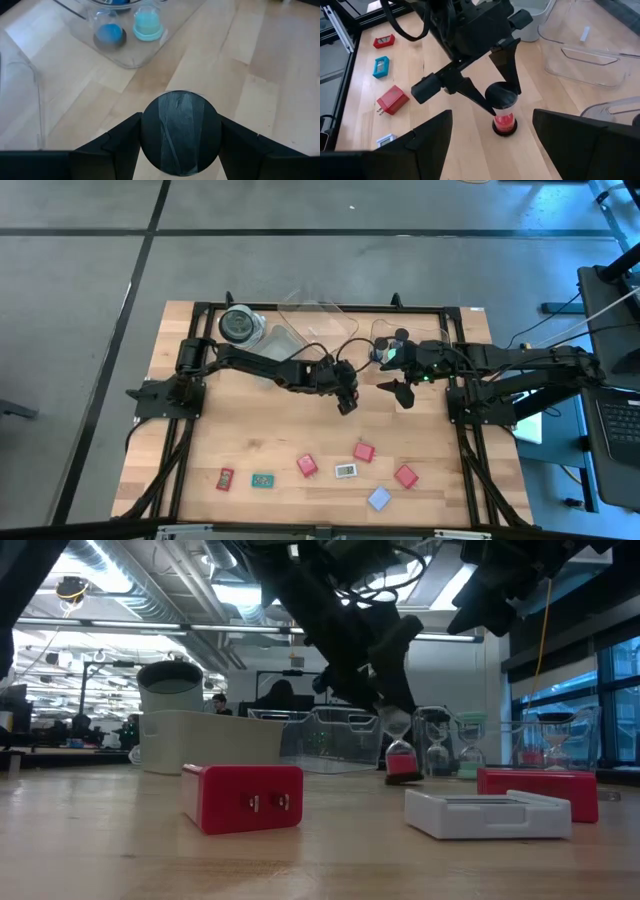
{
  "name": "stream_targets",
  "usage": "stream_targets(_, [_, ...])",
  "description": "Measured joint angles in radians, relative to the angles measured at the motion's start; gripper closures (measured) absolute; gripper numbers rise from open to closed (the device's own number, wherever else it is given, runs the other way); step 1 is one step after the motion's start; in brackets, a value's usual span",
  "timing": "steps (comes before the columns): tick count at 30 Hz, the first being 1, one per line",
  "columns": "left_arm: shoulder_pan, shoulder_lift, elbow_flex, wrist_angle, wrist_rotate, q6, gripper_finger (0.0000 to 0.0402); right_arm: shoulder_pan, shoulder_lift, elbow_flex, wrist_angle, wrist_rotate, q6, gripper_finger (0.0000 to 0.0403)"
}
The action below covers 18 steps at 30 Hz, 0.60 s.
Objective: Pick & Place Office items
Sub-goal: Put the red hourglass into the right transparent bin
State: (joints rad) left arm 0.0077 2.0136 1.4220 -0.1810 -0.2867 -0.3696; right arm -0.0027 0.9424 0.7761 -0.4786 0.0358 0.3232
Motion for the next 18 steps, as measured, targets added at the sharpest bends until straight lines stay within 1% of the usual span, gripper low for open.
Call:
stream_targets(10, [0.002, 0.001, 0.000, 0.002, -0.006, 0.028, 0.0179, 0.000, 0.000, 0.000, 0.001, 0.001, -0.018, 0.0121])
stream_targets(14, [-0.001, 0.000, 0.000, 0.008, -0.003, 0.041, 0.0170, 0.000, 0.000, 0.000, 0.001, 0.001, -0.018, 0.0121])
stream_targets(18, [-0.001, -0.001, -0.001, 0.042, 0.021, 0.043, 0.0159, 0.000, 0.000, 0.000, 0.001, 0.001, -0.018, 0.0121])
